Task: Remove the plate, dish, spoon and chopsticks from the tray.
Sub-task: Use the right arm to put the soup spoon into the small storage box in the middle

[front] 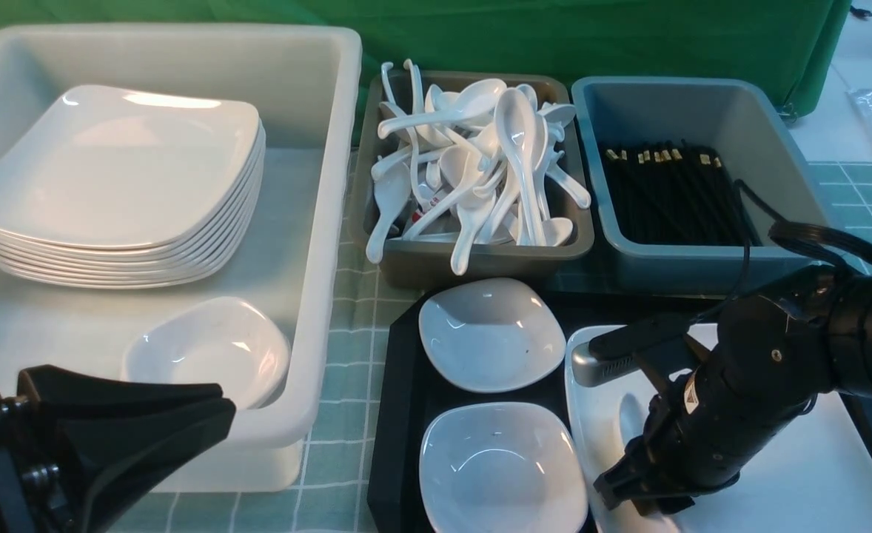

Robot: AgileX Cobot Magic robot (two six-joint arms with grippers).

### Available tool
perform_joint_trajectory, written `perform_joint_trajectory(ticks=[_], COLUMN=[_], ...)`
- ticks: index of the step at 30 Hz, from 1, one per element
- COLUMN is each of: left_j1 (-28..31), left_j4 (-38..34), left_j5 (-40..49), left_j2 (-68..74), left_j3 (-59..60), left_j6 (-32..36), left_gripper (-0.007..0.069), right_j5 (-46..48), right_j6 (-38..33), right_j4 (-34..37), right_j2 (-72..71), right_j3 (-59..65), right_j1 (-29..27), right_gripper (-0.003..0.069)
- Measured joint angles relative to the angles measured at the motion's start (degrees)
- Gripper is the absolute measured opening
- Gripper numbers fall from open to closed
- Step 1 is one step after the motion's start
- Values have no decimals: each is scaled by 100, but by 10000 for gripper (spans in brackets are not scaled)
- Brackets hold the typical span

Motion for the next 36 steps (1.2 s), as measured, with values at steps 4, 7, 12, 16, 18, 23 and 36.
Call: perform_joint_trajectory(ticks=[4,7,12,16,18,23,36], left_j1=[0,0,0,0,0,0,0], left_j4=[0,0,0,12,18,52,213], left_j5=[0,0,-100,-228,-243,-243,-259], left_j2=[0,0,0,0,0,0,0], left_j3=[0,0,0,0,0,0,0], left_j6=[0,0,0,0,-4,-4,-4], left_gripper=[17,17,17,17,17,17,17], right_j5=[80,180,-130,-1086,-1717,-2804,-2074], right_j6=[-125,-125,-223,-310,-342,-290,-559], right_j4=[26,71,170,177,177,203,226], right_j2=[-99,-389,-1302,-1354,-1158,-249,2082], right_j3=[0,-13,-643,-1264,-1625,-2523,-5348], right_j1=[0,0,0,0,0,0,-362], right_gripper=[202,195,192,190,188,187,178])
